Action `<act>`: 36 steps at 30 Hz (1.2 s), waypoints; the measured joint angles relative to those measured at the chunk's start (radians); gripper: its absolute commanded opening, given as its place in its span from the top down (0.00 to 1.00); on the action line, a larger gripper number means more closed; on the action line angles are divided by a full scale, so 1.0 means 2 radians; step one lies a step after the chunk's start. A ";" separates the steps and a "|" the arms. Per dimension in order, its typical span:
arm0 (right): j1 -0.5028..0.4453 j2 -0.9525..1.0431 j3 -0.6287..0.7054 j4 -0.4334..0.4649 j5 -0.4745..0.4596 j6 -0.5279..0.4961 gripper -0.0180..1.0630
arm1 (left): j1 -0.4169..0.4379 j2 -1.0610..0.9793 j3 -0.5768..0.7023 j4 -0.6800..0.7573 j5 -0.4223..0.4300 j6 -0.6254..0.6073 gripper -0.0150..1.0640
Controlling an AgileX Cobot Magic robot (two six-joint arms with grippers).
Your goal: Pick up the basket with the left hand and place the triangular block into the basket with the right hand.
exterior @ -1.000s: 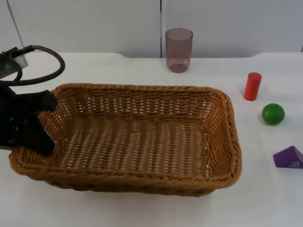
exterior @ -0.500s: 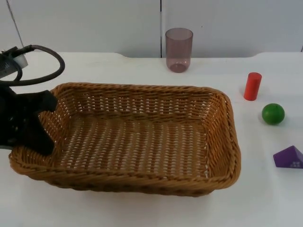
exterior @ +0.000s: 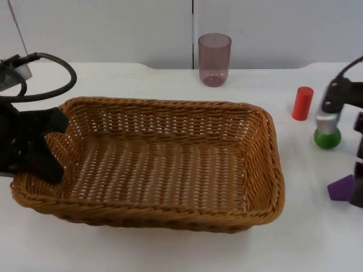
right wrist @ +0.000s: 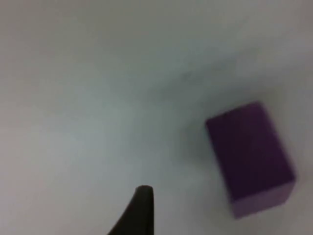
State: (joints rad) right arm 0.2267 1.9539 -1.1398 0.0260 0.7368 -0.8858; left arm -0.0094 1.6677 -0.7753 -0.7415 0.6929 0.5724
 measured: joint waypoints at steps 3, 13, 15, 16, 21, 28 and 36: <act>0.000 0.025 -0.030 0.000 0.000 -0.004 0.16 | 0.000 0.000 0.000 0.000 0.005 0.000 0.99; 0.000 0.078 -0.076 -0.009 0.012 -0.023 0.22 | 0.000 0.000 0.000 0.000 0.009 0.000 0.99; 0.000 0.078 -0.076 -0.009 0.014 -0.024 0.23 | 0.000 0.000 0.000 0.000 0.009 0.000 0.99; 0.000 0.078 -0.076 -0.009 0.017 -0.025 0.25 | 0.000 0.000 0.000 0.000 0.008 0.000 0.99; 0.000 0.078 -0.076 -0.013 0.039 -0.028 0.39 | 0.000 0.000 0.000 0.000 -0.002 0.000 0.99; 0.000 0.078 -0.076 -0.013 0.076 -0.030 0.98 | 0.000 0.000 0.000 0.000 -0.004 0.000 0.99; 0.000 -0.014 -0.092 -0.001 0.141 -0.023 0.98 | 0.000 0.000 0.000 0.000 -0.004 0.000 0.99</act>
State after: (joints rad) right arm 0.2267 1.9261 -1.3240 0.0232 1.0182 -0.9313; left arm -0.0094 1.6677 -0.7753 -0.7415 0.6847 0.5724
